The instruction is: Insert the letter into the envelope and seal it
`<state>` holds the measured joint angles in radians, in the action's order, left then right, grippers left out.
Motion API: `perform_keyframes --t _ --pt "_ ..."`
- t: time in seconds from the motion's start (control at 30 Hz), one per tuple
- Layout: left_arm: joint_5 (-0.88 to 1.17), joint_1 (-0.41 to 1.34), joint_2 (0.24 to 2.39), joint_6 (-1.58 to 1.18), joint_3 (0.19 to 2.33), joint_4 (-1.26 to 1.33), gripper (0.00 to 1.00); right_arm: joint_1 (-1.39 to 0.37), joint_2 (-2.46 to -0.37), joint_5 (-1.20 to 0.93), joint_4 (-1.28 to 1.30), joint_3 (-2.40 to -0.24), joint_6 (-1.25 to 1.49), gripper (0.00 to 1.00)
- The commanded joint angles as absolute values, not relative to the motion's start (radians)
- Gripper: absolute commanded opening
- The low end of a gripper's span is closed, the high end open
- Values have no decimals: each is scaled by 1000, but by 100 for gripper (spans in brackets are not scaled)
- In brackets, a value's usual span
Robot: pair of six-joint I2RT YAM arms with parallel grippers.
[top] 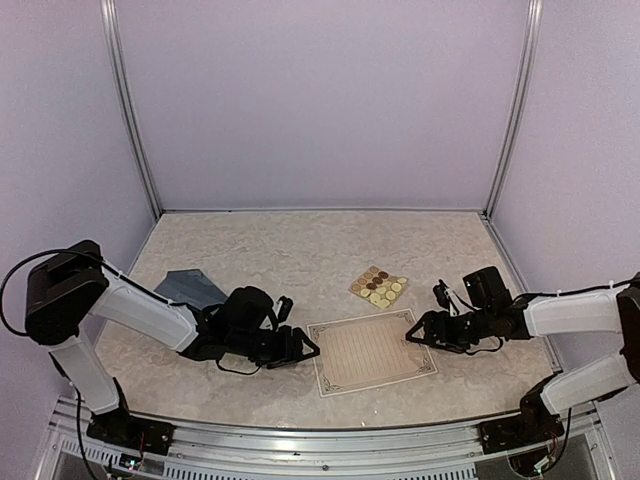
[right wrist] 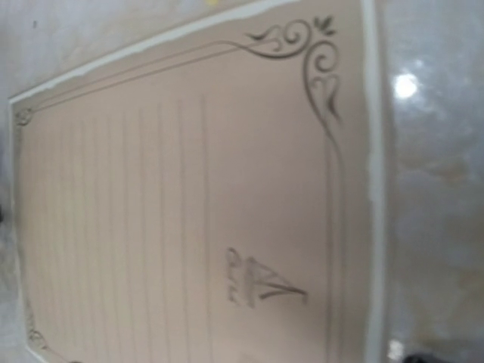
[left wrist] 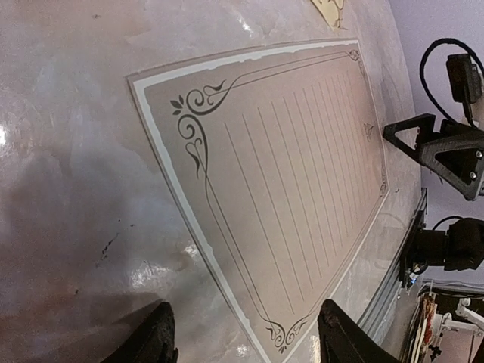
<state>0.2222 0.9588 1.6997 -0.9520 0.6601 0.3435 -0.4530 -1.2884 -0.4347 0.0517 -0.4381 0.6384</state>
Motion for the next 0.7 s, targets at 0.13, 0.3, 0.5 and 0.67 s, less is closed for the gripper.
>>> perform_keyframes --t 0.13,0.3,0.5,0.67 --pt "282 954 1807 -925 703 365 59 -449 -1349 -513 5 -388 680 88" --pt "297 954 1826 -927 708 380 57 -464 -1388 -547 -46 -383 700 88" --pt "299 954 1834 -930 710 387 55 -496 -1436 -566 -99 -393 726 87" --pt "295 954 1834 -930 709 385 53 -518 -1452 -576 -136 -398 749 85"
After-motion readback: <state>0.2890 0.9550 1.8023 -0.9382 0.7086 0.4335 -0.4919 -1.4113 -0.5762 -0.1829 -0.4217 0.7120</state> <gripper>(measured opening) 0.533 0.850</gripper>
